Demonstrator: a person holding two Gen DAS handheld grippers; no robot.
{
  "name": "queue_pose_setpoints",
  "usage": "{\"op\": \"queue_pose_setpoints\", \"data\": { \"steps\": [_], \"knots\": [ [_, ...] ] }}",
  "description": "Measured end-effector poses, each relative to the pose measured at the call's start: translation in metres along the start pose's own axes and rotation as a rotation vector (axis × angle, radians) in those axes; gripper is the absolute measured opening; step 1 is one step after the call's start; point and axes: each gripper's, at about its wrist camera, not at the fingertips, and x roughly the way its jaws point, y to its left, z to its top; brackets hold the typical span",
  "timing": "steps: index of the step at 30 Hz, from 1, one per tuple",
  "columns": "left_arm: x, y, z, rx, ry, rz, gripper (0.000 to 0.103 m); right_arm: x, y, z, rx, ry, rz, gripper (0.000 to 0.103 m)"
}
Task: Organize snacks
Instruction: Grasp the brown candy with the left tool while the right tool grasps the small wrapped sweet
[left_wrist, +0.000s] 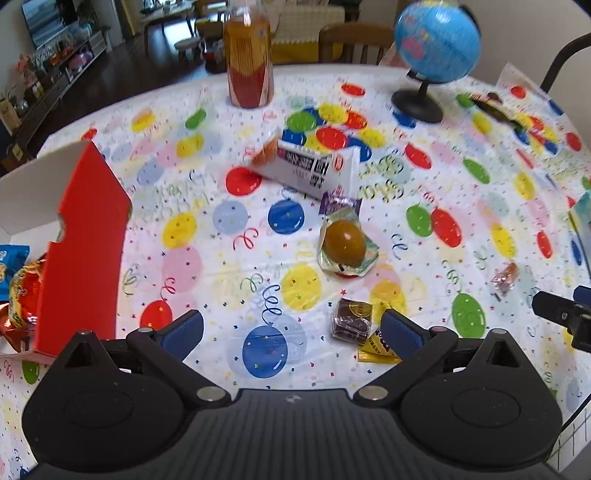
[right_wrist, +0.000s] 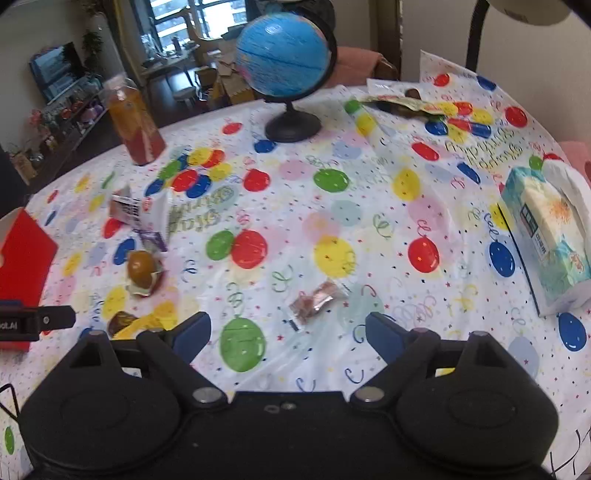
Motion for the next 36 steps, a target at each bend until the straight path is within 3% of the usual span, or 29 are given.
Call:
{"op": "queue_pose_setpoints", "data": {
  "steps": [6, 12, 17, 19, 22, 25, 28, 31, 34, 36],
  "knots": [
    [0.031, -0.005, 0.008, 0.021, 0.071, 0.034, 0.103, 0.032, -0.010, 0.011, 0.077, 0.048, -0.041, 0.087],
    [0.056, -0.009, 0.012, 0.014, 0.153, 0.009, 0.102, 0.057, -0.011, 0.017, 0.104, 0.094, -0.070, 0.080],
    [0.063, -0.013, 0.012, 0.018, 0.175, -0.020, 0.102, 0.072, -0.011, 0.020, 0.127, 0.121, -0.082, 0.068],
    [0.065, -0.016, 0.012, 0.025, 0.183, -0.027, 0.096, 0.076, -0.011, 0.020, 0.133, 0.133, -0.098, 0.065],
    [0.068, -0.018, 0.012, 0.025, 0.192, -0.047, 0.086, 0.080, -0.010, 0.019, 0.127, 0.140, -0.114, 0.052],
    [0.070, -0.019, 0.013, 0.034, 0.197, -0.068, 0.080, 0.082, -0.007, 0.019, 0.112, 0.136, -0.121, 0.047],
    [0.074, -0.020, 0.013, 0.039, 0.223, -0.087, 0.060, 0.081, -0.004, 0.019, 0.093, 0.134, -0.130, 0.033],
    [0.075, -0.021, 0.012, 0.034, 0.230, -0.098, 0.053, 0.080, -0.006, 0.019, 0.097, 0.132, -0.125, 0.021],
    [0.073, -0.022, 0.013, 0.033, 0.228, -0.119, 0.033, 0.078, -0.010, 0.017, 0.110, 0.130, -0.113, 0.017],
    [0.072, -0.022, 0.014, 0.029, 0.225, -0.121, 0.031, 0.075, -0.012, 0.016, 0.121, 0.128, -0.099, 0.015]
  ]
}}
